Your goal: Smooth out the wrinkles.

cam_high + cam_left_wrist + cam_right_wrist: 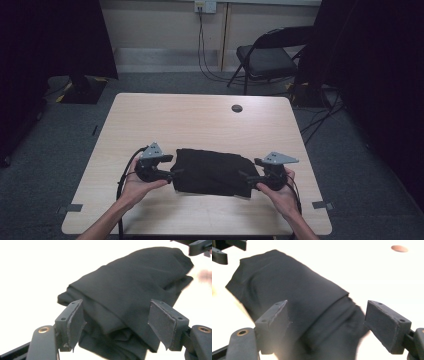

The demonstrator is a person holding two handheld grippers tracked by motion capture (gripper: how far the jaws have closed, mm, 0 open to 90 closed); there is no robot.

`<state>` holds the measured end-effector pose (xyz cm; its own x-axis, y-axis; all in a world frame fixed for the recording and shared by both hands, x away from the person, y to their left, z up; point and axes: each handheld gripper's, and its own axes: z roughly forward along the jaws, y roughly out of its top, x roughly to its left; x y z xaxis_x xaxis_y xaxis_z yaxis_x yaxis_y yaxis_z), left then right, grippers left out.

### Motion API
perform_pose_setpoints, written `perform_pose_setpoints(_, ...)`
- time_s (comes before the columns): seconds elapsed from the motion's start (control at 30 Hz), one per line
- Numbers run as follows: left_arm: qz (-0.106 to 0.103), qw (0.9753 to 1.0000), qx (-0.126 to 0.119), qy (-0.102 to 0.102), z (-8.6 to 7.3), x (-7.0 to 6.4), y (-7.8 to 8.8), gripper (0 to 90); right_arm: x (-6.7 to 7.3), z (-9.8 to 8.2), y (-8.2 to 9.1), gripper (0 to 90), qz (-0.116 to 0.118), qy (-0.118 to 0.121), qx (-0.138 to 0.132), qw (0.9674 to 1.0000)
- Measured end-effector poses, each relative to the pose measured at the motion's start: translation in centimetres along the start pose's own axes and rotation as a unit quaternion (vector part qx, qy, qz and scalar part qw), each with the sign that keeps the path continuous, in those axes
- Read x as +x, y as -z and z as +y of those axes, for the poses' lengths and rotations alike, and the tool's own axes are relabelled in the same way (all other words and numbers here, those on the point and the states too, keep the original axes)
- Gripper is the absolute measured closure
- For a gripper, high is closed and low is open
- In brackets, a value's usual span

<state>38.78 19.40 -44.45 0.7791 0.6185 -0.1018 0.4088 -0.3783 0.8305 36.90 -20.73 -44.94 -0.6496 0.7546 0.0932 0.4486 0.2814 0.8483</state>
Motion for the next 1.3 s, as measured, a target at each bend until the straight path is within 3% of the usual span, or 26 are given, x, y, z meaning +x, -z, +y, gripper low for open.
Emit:
perform_pose_setpoints(0.2, 0.041, 0.9988, 0.019, 0.019, -1.7, 1.9, 1.8, 29.3, -2.3, -0.5, 1.9, 16.8, -0.036, -0.032, -0.009, 0.9988)
perform_pose_setpoints(0.27, 0.063, 0.9972, 0.028, 0.03, -2.7, 3.0, 3.0, 29.3, -2.9, -0.9, 2.4, 16.5, -0.047, -0.04, -0.006, 0.9981)
perform_pose_setpoints(0.3, 0.07, 0.9965, 0.031, 0.034, -3.0, 3.4, 3.3, 29.0, -3.8, -1.5, 3.0, 16.1, -0.063, -0.049, -0.004, 0.9968)
perform_pose_setpoints(0.37, 0.078, 0.9957, 0.037, 0.035, -3.4, 3.9, 3.5, 28.9, -4.3, -1.8, 3.3, 15.9, -0.069, -0.052, 0.0, 0.9962)
perform_pose_setpoints(0.4, 0.091, 0.9932, 0.053, 0.05, -4.3, 5.2, 3.7, 28.9, -5.7, -2.3, 3.7, 15.7, -0.084, -0.06, 0.006, 0.9947)
perform_pose_setpoints(0.43, 0.091, 0.9932, 0.053, 0.05, -4.3, 5.2, 3.7, 28.9, -5.7, -2.3, 3.7, 15.7, -0.084, -0.06, 0.006, 0.9947)
perform_pose_setpoints(0.47, 0.109, 0.9901, 0.069, 0.057, -5.0, 6.0, 3.8, 28.7, -7.1, -3.0, 4.0, 15.9, -0.104, -0.078, 0.009, 0.9915)
perform_pose_setpoints(0.5, 0.109, 0.9901, 0.069, 0.057, -5.0, 6.0, 3.8, 27.6, -7.1, -3.0, 4.0, 15.9, -0.104, -0.078, 0.009, 0.9915)
perform_pose_setpoints(0.53, 0.113, 0.9878, 0.088, 0.06, -5.5, 6.6, 3.6, 26.7, -8.3, -3.8, 4.0, 15.8, -0.12, -0.093, 0.025, 0.9881)
perform_pose_setpoints(0.57, 0.113, 0.9878, 0.088, 0.06, -5.5, 6.6, 3.6, 26.4, -8.3, -3.8, 4.0, 15.8, -0.12, -0.093, 0.025, 0.9881)
perform_pose_setpoints(0.6, 0.127, 0.9827, 0.114, 0.071, -6.0, 6.8, 3.0, 25.4, -9.3, -4.5, 3.8, 15.8, -0.132, -0.104, 0.037, 0.9851)
perform_pose_setpoints(0.63, 0.127, 0.9827, 0.114, 0.071, -6.0, 6.8, 3.0, 24.2, -9.3, -4.5, 3.8, 15.8, -0.132, -0.104, 0.037, 0.9851)
perform_pose_setpoints(0.67, 0.131, 0.9804, 0.128, 0.073, -6.1, 7.0, 2.7, 24.2, -9.5, -4.9, 3.7, 16.1, -0.141, -0.106, 0.044, 0.9833)
perform_pose_setpoints(0.7, 0.137, 0.9797, 0.13, 0.068, -6.2, 7.0, 2.6, 25.5, -9.7, -5.2, 3.5, 16.7, -0.145, -0.109, 0.052, 0.9821)
perform_pose_setpoints(0.8, 0.154, 0.978, 0.111, 0.085, -6.3, 6.9, 2.3, 25.9, -9.3, -5.9, 2.6, 17.2, -0.14, -0.105, 0.079, 0.9813)
perform_pose_setpoints(0.83, 0.167, 0.9777, 0.103, 0.075, -6.6, 6.7, 2.1, 24.2, -9.1, -6.1, 2.3, 16.2, -0.139, -0.098, 0.089, 0.9813)
perform_pose_setpoints(0.87, 0.165, 0.9791, 0.092, 0.075, -6.9, 6.5, 1.9, 20.0, -8.8, -6.2, 2.1, 15.5, -0.145, -0.087, 0.091, 0.9815)
perform_pose_setpoints(0.93, 0.169, 0.9793, 0.084, 0.073, -7.1, 6.3, 1.8, 15.2, -8.3, -6.4, 1.7, 14.3, -0.162, -0.066, 0.09, 0.9805)
perform_pose_setpoints(1.0, 0.177, 0.9792, 0.067, 0.074, -7.4, 6.3, 1.7, 14.3, -8.1, -6.4, 1.4, 13.6, -0.166, -0.064, 0.085, 0.9803)
perform_pose_setpoints(1.3, 0.181, 0.978, 0.067, 0.079, -7.3, 6.2, 1.6, 14.1, -7.9, -6.5, 1.4, 13.6, -0.174, -0.07, 0.084, 0.9786)
